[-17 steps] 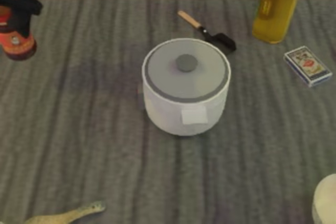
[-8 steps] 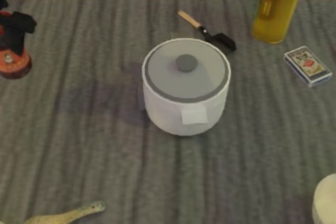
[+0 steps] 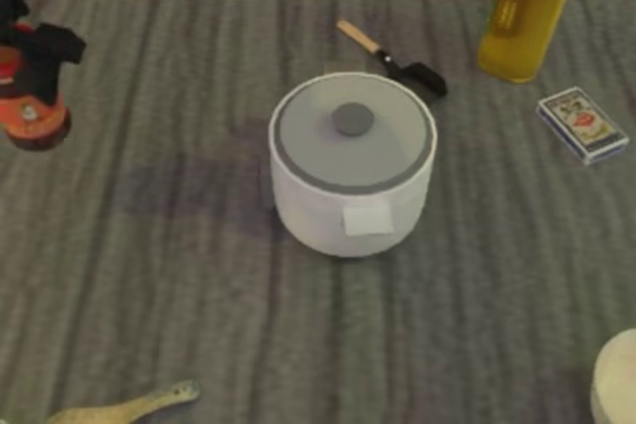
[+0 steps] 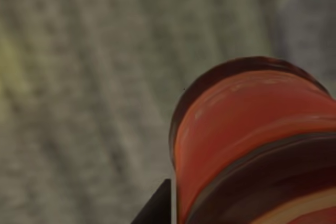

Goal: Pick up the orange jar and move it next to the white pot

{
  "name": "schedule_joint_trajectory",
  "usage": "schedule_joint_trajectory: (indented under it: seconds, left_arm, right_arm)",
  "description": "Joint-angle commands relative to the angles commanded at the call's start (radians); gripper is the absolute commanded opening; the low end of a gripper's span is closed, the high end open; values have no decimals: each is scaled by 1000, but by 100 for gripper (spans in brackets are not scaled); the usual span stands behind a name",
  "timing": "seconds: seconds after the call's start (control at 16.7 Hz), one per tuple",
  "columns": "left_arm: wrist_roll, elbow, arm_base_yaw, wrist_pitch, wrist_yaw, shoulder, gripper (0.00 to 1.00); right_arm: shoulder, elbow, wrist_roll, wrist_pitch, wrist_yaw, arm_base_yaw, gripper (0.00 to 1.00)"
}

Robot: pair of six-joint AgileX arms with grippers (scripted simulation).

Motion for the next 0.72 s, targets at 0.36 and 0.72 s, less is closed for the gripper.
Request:
schedule_joint_trajectory:
  seconds: [0.36, 0.72]
  left_arm:
    - [-331, -104, -151, 98, -39, -5, 0]
    - [-622, -200, -289, 191, -75, -14, 0]
  right_arm:
    - [0, 0, 0, 0, 0, 0, 100]
    - [0, 0, 0, 0, 0, 0, 100]
